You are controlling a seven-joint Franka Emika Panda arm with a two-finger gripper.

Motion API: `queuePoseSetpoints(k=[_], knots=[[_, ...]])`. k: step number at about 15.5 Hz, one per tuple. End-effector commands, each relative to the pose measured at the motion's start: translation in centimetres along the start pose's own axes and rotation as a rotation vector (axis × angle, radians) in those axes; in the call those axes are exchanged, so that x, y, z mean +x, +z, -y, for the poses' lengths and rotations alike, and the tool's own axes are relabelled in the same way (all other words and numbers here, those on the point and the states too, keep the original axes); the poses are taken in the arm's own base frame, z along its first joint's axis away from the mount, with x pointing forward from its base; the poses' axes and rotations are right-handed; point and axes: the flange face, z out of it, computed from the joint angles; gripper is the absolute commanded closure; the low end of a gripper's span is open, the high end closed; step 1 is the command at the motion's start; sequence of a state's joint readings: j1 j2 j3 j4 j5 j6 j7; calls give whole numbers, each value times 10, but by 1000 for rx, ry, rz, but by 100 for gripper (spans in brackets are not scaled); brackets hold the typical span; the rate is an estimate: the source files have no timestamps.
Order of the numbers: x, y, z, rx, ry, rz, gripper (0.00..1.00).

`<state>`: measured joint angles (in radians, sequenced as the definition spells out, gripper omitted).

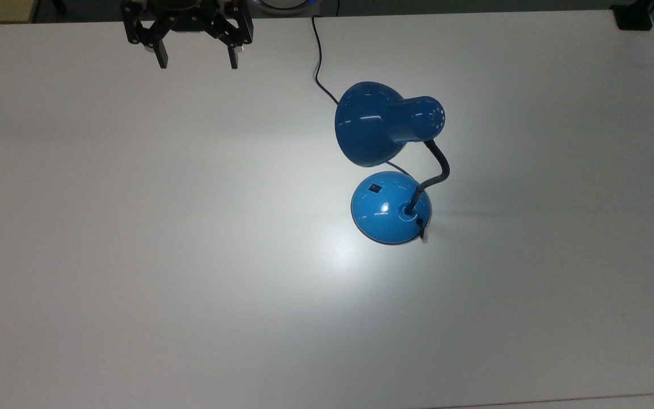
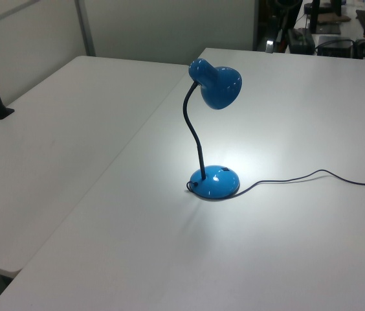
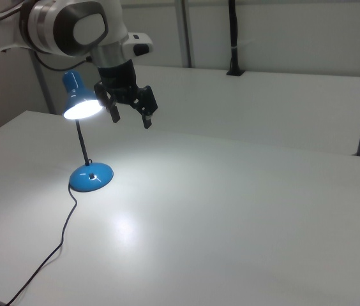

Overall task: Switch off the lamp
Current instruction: 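Move the gripper down toward the switch on the blue lamp base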

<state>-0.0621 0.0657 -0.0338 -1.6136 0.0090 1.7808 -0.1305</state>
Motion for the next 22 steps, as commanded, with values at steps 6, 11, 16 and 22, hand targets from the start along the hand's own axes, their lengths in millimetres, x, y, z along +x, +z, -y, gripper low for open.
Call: queuePoseSetpoints(k=[6,11,16,22], knots=[[-4,-4,8,18,-9,15,0],[-7,-3,8,21,-15,39,0],[-19,3,-4,36,-327,110,0],[-33,39,-3,56,-427,220,0]])
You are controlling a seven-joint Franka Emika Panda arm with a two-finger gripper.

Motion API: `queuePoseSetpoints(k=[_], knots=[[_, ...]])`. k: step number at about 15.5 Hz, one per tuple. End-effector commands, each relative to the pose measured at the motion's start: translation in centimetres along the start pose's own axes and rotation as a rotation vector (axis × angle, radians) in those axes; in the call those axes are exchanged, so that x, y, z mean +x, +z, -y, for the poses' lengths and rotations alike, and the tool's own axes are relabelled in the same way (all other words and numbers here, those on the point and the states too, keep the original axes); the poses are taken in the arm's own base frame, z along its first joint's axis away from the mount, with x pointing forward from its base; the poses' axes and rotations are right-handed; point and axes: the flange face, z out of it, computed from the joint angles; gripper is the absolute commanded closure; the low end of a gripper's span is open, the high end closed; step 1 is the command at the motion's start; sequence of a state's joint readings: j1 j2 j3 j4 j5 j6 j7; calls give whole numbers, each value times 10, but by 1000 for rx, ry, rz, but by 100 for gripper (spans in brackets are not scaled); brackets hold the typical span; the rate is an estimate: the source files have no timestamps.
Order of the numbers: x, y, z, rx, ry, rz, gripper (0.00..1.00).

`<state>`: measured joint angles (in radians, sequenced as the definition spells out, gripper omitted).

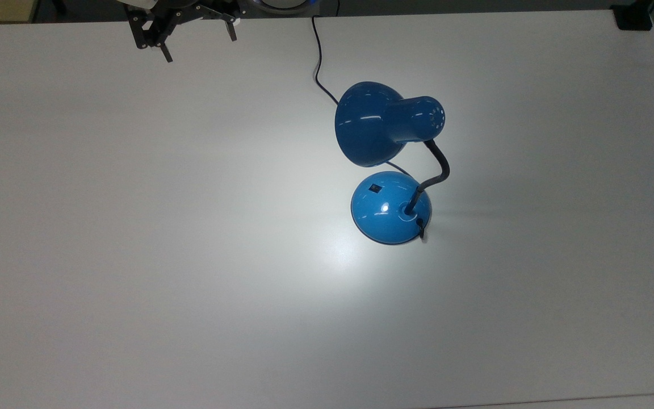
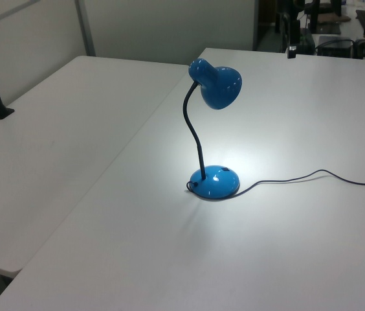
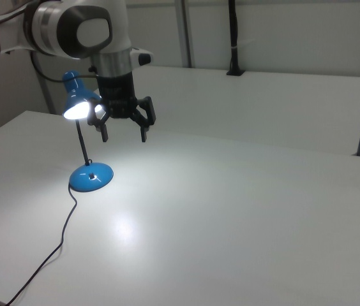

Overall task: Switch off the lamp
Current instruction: 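Move the gripper down toward the switch on the blue lamp base, then lower the gripper tip onto the switch on the lamp base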

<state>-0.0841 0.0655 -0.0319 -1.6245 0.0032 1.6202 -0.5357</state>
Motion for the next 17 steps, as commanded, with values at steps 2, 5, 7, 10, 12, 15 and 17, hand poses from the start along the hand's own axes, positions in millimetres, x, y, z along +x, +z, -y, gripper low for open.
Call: queuePoseSetpoints(k=[2,5,7,10,12,15,17], knots=[[-3,43,10,16,-42,51,0],[4,75,12,16,-40,18,11],[13,90,26,54,-21,2,40],[28,111,54,66,76,-9,79],[45,127,79,64,139,-31,91],[72,148,112,70,275,-65,100],[84,157,128,80,327,-76,100]])
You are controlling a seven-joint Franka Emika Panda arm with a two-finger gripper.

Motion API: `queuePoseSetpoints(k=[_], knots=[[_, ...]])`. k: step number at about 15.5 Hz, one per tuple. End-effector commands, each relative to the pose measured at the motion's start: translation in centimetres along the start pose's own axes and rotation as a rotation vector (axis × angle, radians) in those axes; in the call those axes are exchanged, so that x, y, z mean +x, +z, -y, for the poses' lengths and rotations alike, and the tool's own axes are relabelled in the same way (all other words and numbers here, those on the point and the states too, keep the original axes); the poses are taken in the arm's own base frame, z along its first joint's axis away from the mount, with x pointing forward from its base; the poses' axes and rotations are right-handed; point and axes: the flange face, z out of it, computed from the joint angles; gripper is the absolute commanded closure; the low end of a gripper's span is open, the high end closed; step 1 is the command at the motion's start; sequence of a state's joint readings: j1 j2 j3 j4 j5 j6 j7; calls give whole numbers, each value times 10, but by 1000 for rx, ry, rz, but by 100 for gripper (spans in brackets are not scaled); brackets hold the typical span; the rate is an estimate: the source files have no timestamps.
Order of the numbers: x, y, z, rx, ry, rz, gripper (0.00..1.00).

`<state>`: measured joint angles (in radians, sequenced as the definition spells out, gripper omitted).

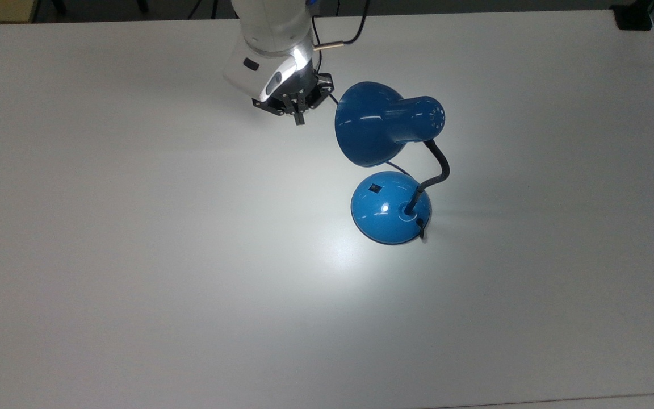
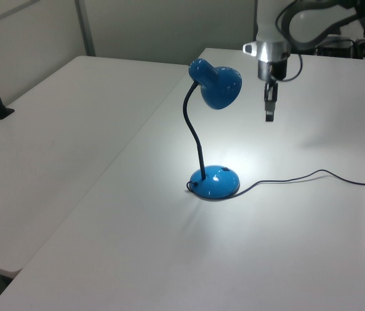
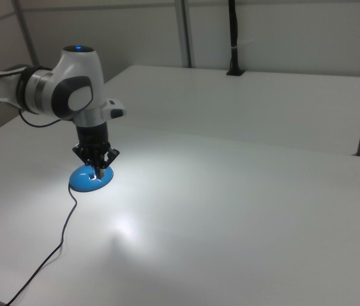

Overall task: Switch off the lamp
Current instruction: 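Lower the gripper tip onto the switch on the lamp base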

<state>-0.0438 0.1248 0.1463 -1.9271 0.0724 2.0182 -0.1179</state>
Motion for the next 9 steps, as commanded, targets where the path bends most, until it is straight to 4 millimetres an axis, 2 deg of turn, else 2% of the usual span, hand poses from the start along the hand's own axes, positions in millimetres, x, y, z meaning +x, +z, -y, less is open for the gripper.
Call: queuePoseSetpoints(k=[1,5,8,9], knots=[[11,18,30,34,112,-37,100],[21,29,50,129,202,-76,100],[32,51,52,140,307,-105,100],[36,59,58,145,329,-121,100]])
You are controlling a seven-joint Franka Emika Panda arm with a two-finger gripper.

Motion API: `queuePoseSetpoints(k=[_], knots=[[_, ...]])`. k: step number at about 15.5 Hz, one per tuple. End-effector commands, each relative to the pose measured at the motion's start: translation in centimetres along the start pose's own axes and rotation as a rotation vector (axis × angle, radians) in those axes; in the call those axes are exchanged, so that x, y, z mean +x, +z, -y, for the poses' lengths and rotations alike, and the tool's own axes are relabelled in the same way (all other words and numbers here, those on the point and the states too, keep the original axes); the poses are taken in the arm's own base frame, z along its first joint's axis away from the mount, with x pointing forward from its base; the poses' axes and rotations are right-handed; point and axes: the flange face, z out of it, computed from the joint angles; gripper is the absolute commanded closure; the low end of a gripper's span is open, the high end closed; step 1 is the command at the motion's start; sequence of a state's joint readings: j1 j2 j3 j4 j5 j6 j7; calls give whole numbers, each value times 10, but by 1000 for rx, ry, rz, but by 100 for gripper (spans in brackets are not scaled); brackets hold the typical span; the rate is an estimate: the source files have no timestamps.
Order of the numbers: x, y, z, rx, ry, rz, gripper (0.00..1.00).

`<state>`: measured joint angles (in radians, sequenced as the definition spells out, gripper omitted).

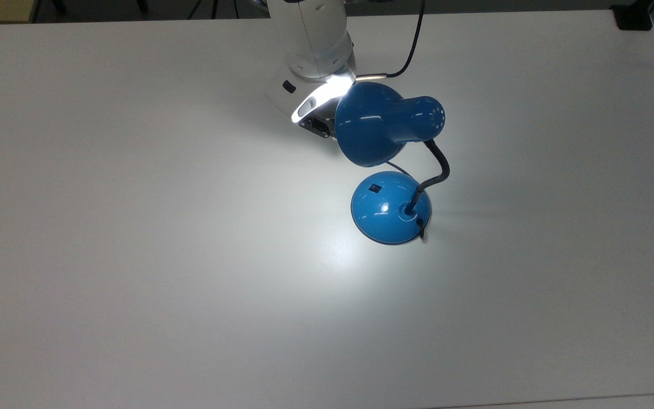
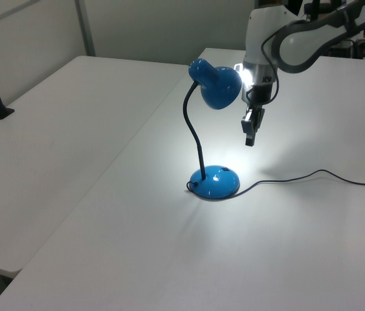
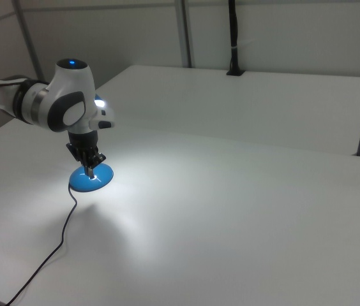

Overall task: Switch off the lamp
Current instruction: 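Lower the gripper tip onto the switch on the lamp base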

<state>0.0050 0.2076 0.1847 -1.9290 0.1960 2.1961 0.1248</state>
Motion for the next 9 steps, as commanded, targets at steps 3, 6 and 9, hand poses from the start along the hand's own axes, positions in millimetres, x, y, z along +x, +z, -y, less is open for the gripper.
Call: queuePoseSetpoints(k=[3,6,9], knots=[[13,45,7,33,149,-73,100],[17,47,8,58,184,-98,100],[18,46,8,85,207,-101,100]])
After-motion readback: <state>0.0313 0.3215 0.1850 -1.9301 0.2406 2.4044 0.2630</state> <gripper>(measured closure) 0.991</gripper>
